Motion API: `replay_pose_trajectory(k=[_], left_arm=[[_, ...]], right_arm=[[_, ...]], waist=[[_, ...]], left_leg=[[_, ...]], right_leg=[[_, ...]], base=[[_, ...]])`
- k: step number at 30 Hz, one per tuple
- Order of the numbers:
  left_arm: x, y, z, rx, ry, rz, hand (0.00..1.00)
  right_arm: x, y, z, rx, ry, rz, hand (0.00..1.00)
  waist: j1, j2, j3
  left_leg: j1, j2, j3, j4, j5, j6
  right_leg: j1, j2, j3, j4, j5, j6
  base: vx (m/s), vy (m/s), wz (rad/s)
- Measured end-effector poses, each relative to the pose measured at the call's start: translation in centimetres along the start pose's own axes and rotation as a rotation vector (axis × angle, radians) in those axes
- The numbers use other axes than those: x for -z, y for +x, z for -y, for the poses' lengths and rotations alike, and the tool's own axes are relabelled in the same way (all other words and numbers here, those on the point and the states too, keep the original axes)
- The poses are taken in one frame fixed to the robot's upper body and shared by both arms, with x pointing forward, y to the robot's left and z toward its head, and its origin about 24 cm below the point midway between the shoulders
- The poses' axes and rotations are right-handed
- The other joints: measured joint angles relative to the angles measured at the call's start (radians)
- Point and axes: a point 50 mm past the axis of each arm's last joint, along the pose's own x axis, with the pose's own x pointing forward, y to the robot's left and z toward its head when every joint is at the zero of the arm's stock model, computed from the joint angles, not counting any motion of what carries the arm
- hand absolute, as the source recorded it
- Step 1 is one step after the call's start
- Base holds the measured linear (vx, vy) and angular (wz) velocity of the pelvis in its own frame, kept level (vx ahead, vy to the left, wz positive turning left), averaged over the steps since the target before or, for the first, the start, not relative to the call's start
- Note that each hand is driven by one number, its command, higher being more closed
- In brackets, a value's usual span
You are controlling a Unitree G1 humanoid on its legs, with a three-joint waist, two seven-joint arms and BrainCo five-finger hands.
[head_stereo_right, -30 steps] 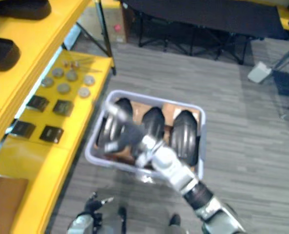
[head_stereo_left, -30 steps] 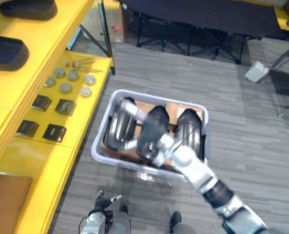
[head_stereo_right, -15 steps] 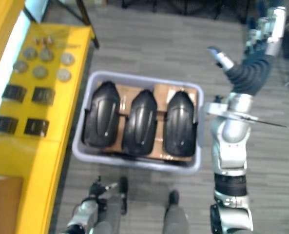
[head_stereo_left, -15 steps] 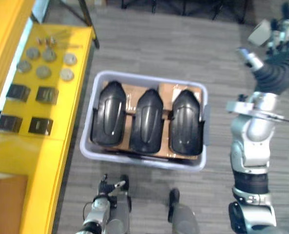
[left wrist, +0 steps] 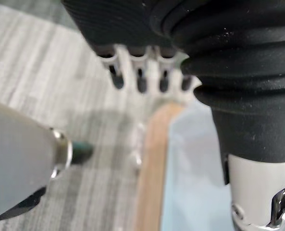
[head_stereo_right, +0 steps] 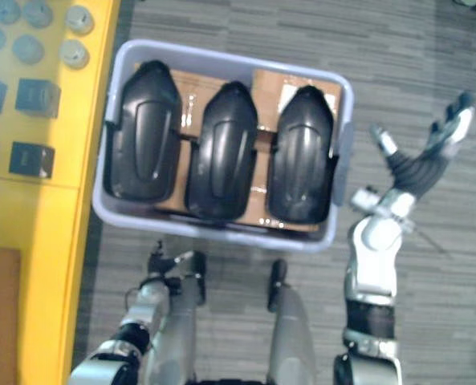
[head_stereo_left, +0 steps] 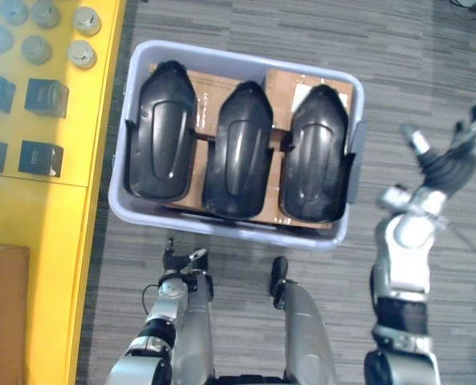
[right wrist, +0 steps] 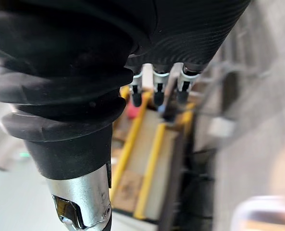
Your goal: Walk over and take plastic housings, then place them on the shelf
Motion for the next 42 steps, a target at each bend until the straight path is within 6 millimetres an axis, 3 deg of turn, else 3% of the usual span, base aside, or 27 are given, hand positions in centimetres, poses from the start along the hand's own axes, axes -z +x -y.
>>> replay_pose_trajectory(k=[5,10,14,19,27,32,37,42], left_arm=[[0.3,-0.3,0.4,-0.023,-0.004,-0.012,0.0],[0.6,-0.4,0.3,-0.059,0.014,-0.021,0.0],[0.8,-0.4,0.1,-0.072,0.019,-0.023,0.0],[1.0,-0.5,0.0,-0.075,0.02,-0.029,0.0],[0.8,-0.4,0.0,-0.078,0.008,-0.026,0.0],[0.1,-0.3,0.4,-0.066,-0.003,-0.008,0.0],[-0.2,-0.4,0.9,-0.055,-0.015,0.0,0.0],[-0.4,-0.4,1.0,-0.049,-0.017,0.007,0.0]], right_arm=[[2.1,-2.6,0.6,-0.014,-0.047,-0.12,0.0],[5.0,-3.5,0.6,-0.012,-0.132,-0.246,0.0],[7.1,-3.1,1.2,0.083,-0.193,-0.339,0.0],[8.2,-1.1,1.9,0.184,-0.233,-0.372,0.0],[6.9,3.8,1.7,0.264,-0.164,-0.338,0.0],[5.1,7.3,0.9,0.27,-0.128,-0.282,0.0],[3.4,8.9,0.0,0.27,-0.079,-0.23,0.0],[3.2,9.0,0.0,0.271,-0.079,-0.224,0.0]], waist=[[-0.002,-0.001,0.001],[-0.001,-0.007,0.003],[-0.001,-0.007,0.004],[0.002,-0.007,0.004],[0.018,-0.007,0.003],[0.028,-0.007,0.003],[0.032,-0.006,0.003],[0.049,-0.006,0.003]], left_leg=[[-0.011,-0.008,-0.001,-0.022,0.018,0.002],[-0.007,-0.016,-0.009,-0.046,0.031,0.0],[-0.004,-0.022,-0.021,-0.088,0.057,-0.002],[-0.007,-0.026,-0.032,-0.118,0.082,0.0],[-0.033,-0.031,-0.051,-0.139,0.105,0.0],[-0.06,-0.041,-0.078,-0.136,0.114,0.0],[-0.069,-0.051,-0.095,-0.133,0.114,0.0],[-0.076,-0.055,-0.1,-0.129,0.114,0.0]], right_leg=[[-0.013,-0.007,-0.003,-0.009,0.006,0.003],[-0.008,-0.013,-0.009,-0.028,0.011,0.003],[-0.001,-0.013,-0.018,-0.064,0.034,0.002],[0.009,-0.013,-0.036,-0.099,0.056,0.0],[-0.003,-0.012,-0.061,-0.115,0.07,-0.003],[-0.017,-0.014,-0.078,-0.116,0.071,-0.003],[-0.012,-0.016,-0.095,-0.118,0.07,-0.003],[-0.012,-0.016,-0.097,-0.118,0.069,-0.005]], base=[[0.04,-0.019,0.05],[0.08,-0.021,0.07],[0.04,-0.021,0.08],[-0.02,-0.011,0.08],[-0.02,-0.012,0.08],[0.04,-0.018,0.11],[0.04,-0.011,0.13],[0.01,0.001,0.04]])
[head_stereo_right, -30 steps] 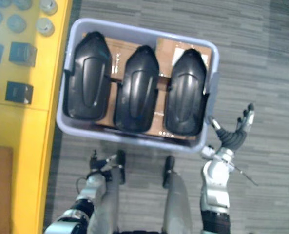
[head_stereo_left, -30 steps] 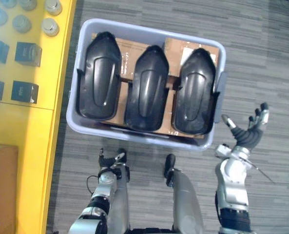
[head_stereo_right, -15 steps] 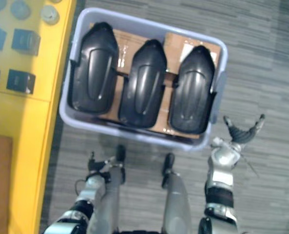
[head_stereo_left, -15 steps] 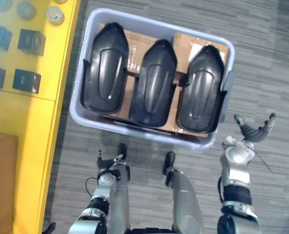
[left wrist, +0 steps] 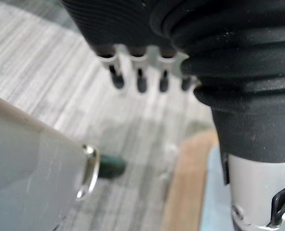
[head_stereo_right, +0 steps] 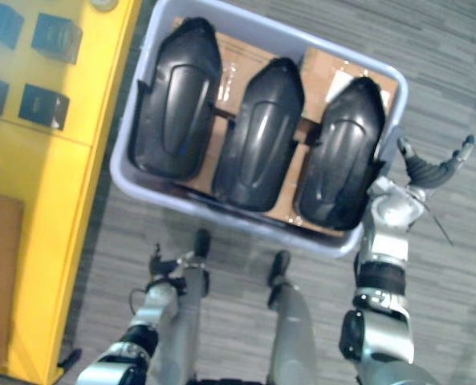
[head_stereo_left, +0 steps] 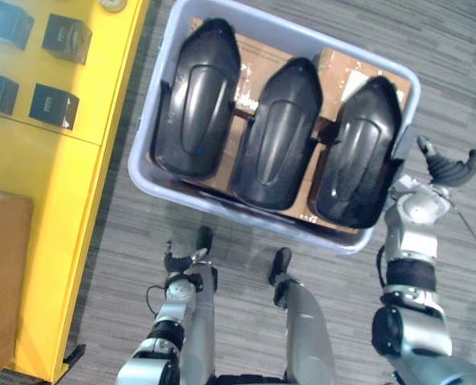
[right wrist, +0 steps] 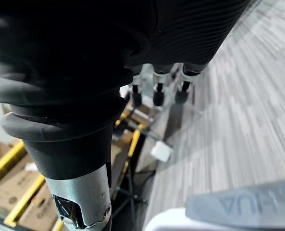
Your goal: Walk over and take plastic housings, then place them on the shelf
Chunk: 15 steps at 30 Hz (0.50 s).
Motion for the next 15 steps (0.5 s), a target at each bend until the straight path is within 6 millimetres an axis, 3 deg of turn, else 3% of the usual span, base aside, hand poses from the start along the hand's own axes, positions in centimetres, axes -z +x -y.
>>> replay_pose_trajectory(k=[5,11,15], left_arm=[[-0.2,0.0,0.2,0.006,0.003,0.007,0.0],[-0.7,0.2,0.5,0.015,0.007,0.008,0.0],[-0.7,0.2,0.8,0.026,0.014,0.011,0.0]], right_arm=[[0.2,-0.1,-0.1,-0.01,-0.007,-0.008,0.0],[2.5,-0.4,-0.2,-0.02,-0.059,-0.093,0.0],[2.9,-0.1,-0.9,-0.043,-0.044,-0.144,0.0]], waist=[[0.004,0.002,-0.001],[0.005,0.004,-0.002],[0.005,0.012,-0.007]], left_leg=[[-0.004,-0.001,-0.002,-0.011,0.011,-0.001],[-0.015,-0.002,-0.004,-0.015,0.016,-0.001],[-0.017,-0.003,-0.005,-0.033,0.027,-0.001]], right_leg=[[-0.005,0.0,0.0,-0.004,0.0,-0.001],[-0.018,0.001,0.0,-0.008,0.0,0.0],[-0.018,0.004,-0.001,-0.031,0.012,-0.001]], base=[[0.0,0.0,0.0],[0.0,0.0,0.0],[0.0,0.0,0.0]])
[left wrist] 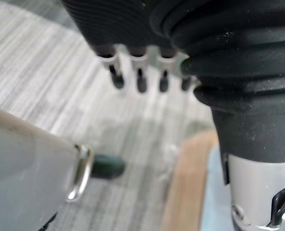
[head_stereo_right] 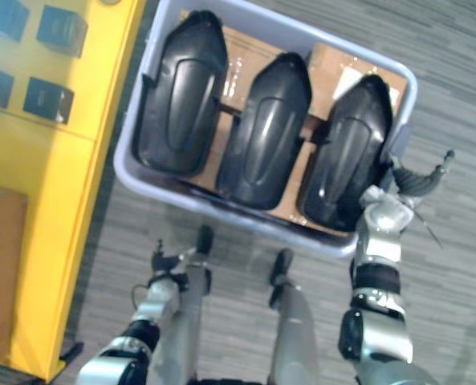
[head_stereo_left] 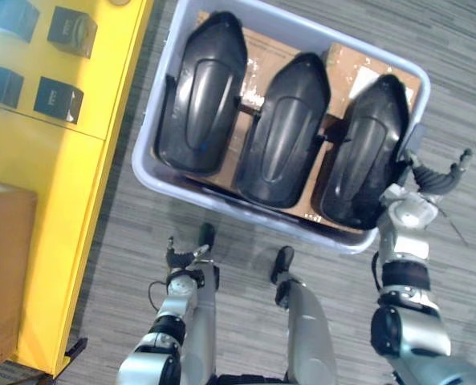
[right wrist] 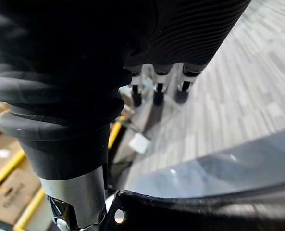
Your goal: Walk over and take plastic housings, then place them on the shelf
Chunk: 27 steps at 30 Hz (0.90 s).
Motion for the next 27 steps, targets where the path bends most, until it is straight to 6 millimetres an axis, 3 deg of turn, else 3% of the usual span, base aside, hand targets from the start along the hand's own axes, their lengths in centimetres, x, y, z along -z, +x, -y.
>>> replay_pose_trajectory(k=[5,7,8,19,27], left_arm=[[0.3,-0.2,0.4,0.022,0.014,-0.008,0.0],[0.3,-0.1,0.4,0.02,0.009,-0.007,0.0],[0.3,-0.1,0.3,0.019,0.009,-0.007,0.0],[0.3,-0.1,0.4,0.033,-0.018,-0.022,0.0],[0.7,-0.3,0.8,0.048,-0.015,-0.037,0.0]], right_arm=[[0.7,0.9,-1.0,-0.043,-0.017,-0.087,0.0],[0.7,1.3,-1.1,-0.053,-0.033,-0.102,0.0],[0.5,1.7,-1.0,-0.06,-0.039,-0.102,1.0],[-0.2,3.8,0.5,-0.04,-0.14,-0.1,1.0],[0.5,3.9,1.0,-0.034,-0.218,-0.135,1.0]], waist=[[0.005,0.042,-0.023],[0.013,0.043,-0.023],[0.018,0.043,-0.023],[0.027,0.048,-0.026],[0.029,0.096,-0.063]], left_leg=[[-0.03,0.001,-0.025,-0.012,0.013,-0.001],[-0.031,0.002,-0.028,-0.013,0.014,-0.003],[-0.032,0.002,-0.03,-0.013,0.014,-0.003],[-0.029,0.004,-0.055,-0.056,0.048,-0.018],[0.017,0.017,-0.051,-0.106,0.068,-0.024]], right_leg=[[-0.002,0.009,-0.023,-0.042,0.023,0.0],[-0.002,0.012,-0.026,-0.043,0.023,0.0],[-0.002,0.012,-0.027,-0.043,0.024,-0.001],[-0.004,0.018,-0.058,-0.043,0.021,-0.008],[0.021,0.019,-0.054,-0.06,0.027,-0.016]], base=[[0.01,-0.004,0.06],[0.01,-0.009,0.05],[0.0,0.0,0.0],[0.0,-0.022,0.07],[0.01,-0.027,-0.02]])
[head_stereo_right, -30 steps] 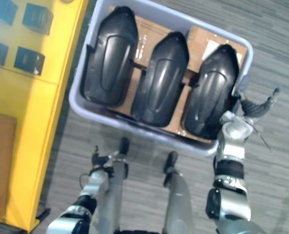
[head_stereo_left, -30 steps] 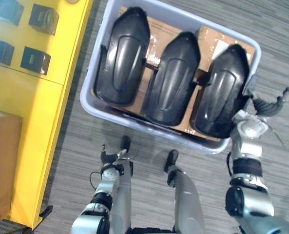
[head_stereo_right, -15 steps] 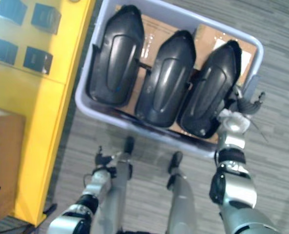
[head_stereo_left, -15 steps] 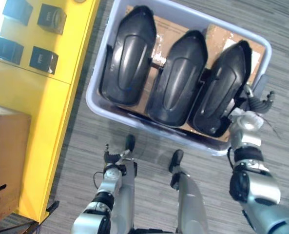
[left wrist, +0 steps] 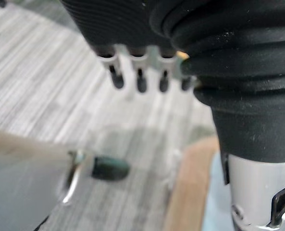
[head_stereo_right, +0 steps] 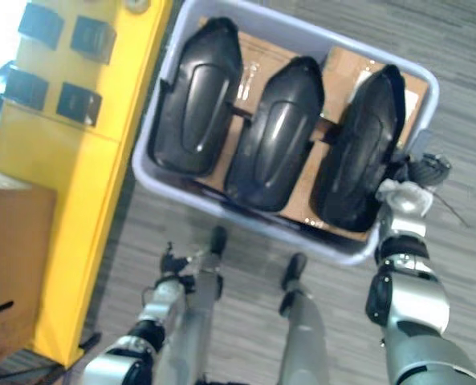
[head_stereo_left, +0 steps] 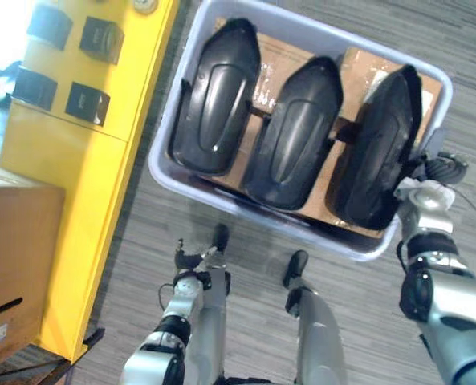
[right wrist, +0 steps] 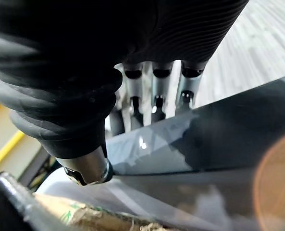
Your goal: Walk over and take plastic housings, then place them on the shelf
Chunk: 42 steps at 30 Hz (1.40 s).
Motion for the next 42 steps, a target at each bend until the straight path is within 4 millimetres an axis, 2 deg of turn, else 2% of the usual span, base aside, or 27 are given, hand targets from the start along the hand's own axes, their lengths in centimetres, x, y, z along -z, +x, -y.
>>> replay_pose_trajectory(k=[6,10,11,13,14,15,19,25,30,33,35,38,41,42], left_arm=[[1.0,-0.2,0.0,0.008,0.042,-0.026,0.0],[1.2,-0.2,-0.4,-0.017,0.046,-0.032,0.0],[1.3,-0.2,-0.4,-0.019,0.046,-0.032,0.0],[1.6,-0.2,-0.7,-0.026,0.051,-0.039,0.0],[1.6,-0.2,-0.8,-0.028,0.052,-0.039,0.0],[1.8,-0.2,-1.1,-0.034,0.056,-0.04,0.0],[2.2,0.1,-2.5,-0.064,0.077,-0.043,0.0],[2.3,0.0,-2.5,-0.064,0.078,-0.048,0.0],[2.4,0.0,-2.3,-0.06,0.07,-0.052,0.0],[2.4,0.0,-2.3,-0.064,0.048,-0.062,0.0],[2.4,0.0,-2.4,-0.065,0.048,-0.065,0.0],[2.5,0.0,-2.3,-0.064,0.05,-0.071,0.0],[2.5,0.0,-2.2,-0.063,0.049,-0.071,0.0],[2.5,-0.1,-2.2,-0.064,0.049,-0.071,0.0]], right_arm=[[0.4,-0.4,-0.3,0.007,-0.183,0.029,1.0],[-0.1,-0.7,0.3,0.026,-0.284,0.12,1.0],[-0.5,-0.8,0.4,0.036,-0.289,0.148,1.0],[-3.6,-1.3,0.5,0.069,-0.259,0.303,1.0],[-4.3,-1.5,0.6,0.081,-0.256,0.339,0.0],[-5.1,-1.7,0.5,0.093,-0.252,0.38,0.0],[-5.1,-1.9,0.1,0.079,-0.28,0.404,0.0],[-4.8,-2.1,-0.3,0.072,-0.283,0.384,0.0],[-4.5,-2.7,-1.4,0.042,-0.259,0.367,0.0],[-4.0,-3.2,-2.2,0.017,-0.245,0.35,0.0],[-3.4,-3.8,-3.2,-0.013,-0.225,0.331,0.0],[-2.7,-5.2,-4.3,-0.049,-0.182,0.318,0.0],[-0.4,-7.6,-5.4,-0.077,-0.104,0.277,0.0],[1.2,-9.0,-5.6,-0.081,-0.089,0.246,0.0]], waist=[[-0.003,0.004,-0.007],[-0.008,0.004,-0.007],[-0.011,0.004,-0.006],[-0.036,0.003,-0.006],[-0.039,0.002,-0.006],[-0.042,-0.009,-0.011],[-0.049,-0.041,-0.021],[-0.041,-0.045,-0.019],[-0.048,-0.048,-0.017],[-0.051,-0.062,-0.009],[-0.052,-0.078,0.0],[-0.052,-0.088,0.006],[-0.05,-0.088,0.006],[-0.051,-0.088,0.006]], left_leg=[[0.041,0.013,0.002,-0.044,0.019,-0.005],[0.05,0.014,0.006,-0.05,0.02,-0.005],[0.051,0.014,0.007,-0.05,0.021,-0.005],[0.061,0.012,0.01,-0.051,0.022,-0.002],[0.064,0.012,0.01,-0.051,0.022,-0.002],[0.07,0.013,0.013,-0.053,0.023,-0.002],[0.075,0.016,0.017,-0.08,0.039,-0.002],[0.073,0.016,0.017,-0.095,0.051,-0.002],[0.07,0.016,0.02,-0.1,0.054,-0.002],[0.072,0.017,0.022,-0.102,0.054,-0.002],[0.073,0.018,0.023,-0.103,0.054,-0.002],[0.073,0.017,0.023,-0.104,0.054,-0.002],[0.075,0.017,0.025,-0.113,0.055,-0.002],[0.075,0.017,0.025,-0.115,0.055,-0.002]], right_leg=[[0.033,0.013,0.0,-0.033,0.014,-0.007],[0.036,0.013,0.003,-0.033,0.015,-0.006],[0.037,0.013,0.004,-0.033,0.015,-0.005],[0.047,0.012,0.005,-0.034,0.02,-0.001],[0.052,0.012,0.005,-0.035,0.02,-0.001],[0.054,0.01,0.009,-0.035,0.021,-0.001],[0.05,0.012,0.01,-0.039,0.023,-0.004],[0.043,0.012,0.009,-0.044,0.03,-0.004],[0.033,0.016,0.015,-0.044,0.032,-0.005],[0.033,0.016,0.017,-0.045,0.032,-0.005],[0.032,0.015,0.019,-0.045,0.032,-0.005],[0.032,0.013,0.02,-0.046,0.032,-0.005],[0.03,0.012,0.021,-0.048,0.032,-0.005],[0.03,0.012,0.021,-0.049,0.031,-0.005]], base=[[0.0,-0.009,-0.01],[0.0,-0.002,-0.01],[0.0,0.0,0.0],[0.0,0.0,0.0],[-0.01,0.016,-0.03],[-0.03,0.018,-0.06],[-0.04,0.002,0.01],[0.0,-0.002,0.0],[0.03,-0.017,-0.04],[0.01,-0.004,0.0],[0.0,0.0,0.0],[0.0,0.0,0.0],[0.0,0.0,0.0],[0.03,-0.005,0.0]])
